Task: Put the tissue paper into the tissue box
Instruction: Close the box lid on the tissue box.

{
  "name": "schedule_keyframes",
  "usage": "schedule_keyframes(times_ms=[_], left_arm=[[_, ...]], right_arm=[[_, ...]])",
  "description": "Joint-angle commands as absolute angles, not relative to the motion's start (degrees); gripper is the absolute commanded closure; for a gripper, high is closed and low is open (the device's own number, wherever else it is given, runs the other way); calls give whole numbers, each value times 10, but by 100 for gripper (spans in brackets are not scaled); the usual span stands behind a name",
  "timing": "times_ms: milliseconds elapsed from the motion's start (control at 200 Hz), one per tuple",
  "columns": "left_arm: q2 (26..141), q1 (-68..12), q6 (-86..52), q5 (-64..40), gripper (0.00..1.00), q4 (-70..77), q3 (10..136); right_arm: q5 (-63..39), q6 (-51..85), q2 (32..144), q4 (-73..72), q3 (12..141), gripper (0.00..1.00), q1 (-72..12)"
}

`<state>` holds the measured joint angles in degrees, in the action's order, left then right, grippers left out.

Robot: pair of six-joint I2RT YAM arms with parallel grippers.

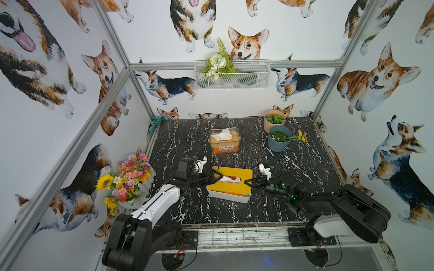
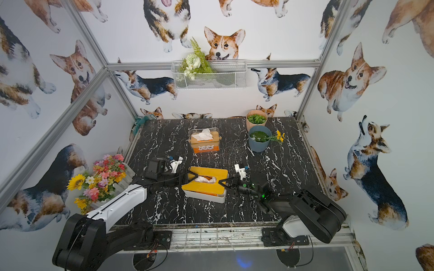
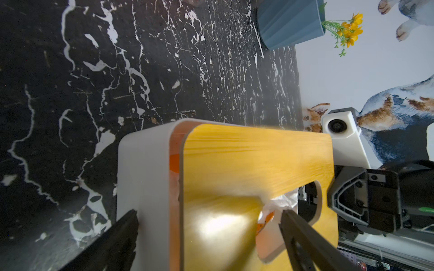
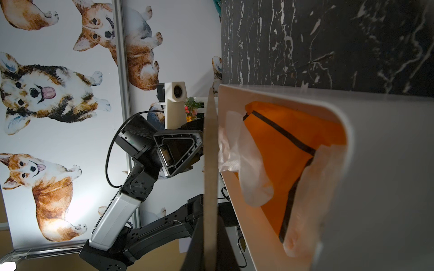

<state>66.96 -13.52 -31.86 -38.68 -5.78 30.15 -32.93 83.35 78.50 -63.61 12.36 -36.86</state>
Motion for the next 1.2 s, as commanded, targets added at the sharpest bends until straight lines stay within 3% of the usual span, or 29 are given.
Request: schedule_keyframes(times_ms=[0,906,1196], left_arm=[[671,-136,-317,-396,2,-46,299],[671,-142,-324,-399,4,-32,289],[677,-145,-323,-399,10,-29,291]], right_arm=[[-328,824,787,-665,120,100,-370],[-321,817,802,-674,125,100,-366],[-335,827,827,-714,128,100,-367]])
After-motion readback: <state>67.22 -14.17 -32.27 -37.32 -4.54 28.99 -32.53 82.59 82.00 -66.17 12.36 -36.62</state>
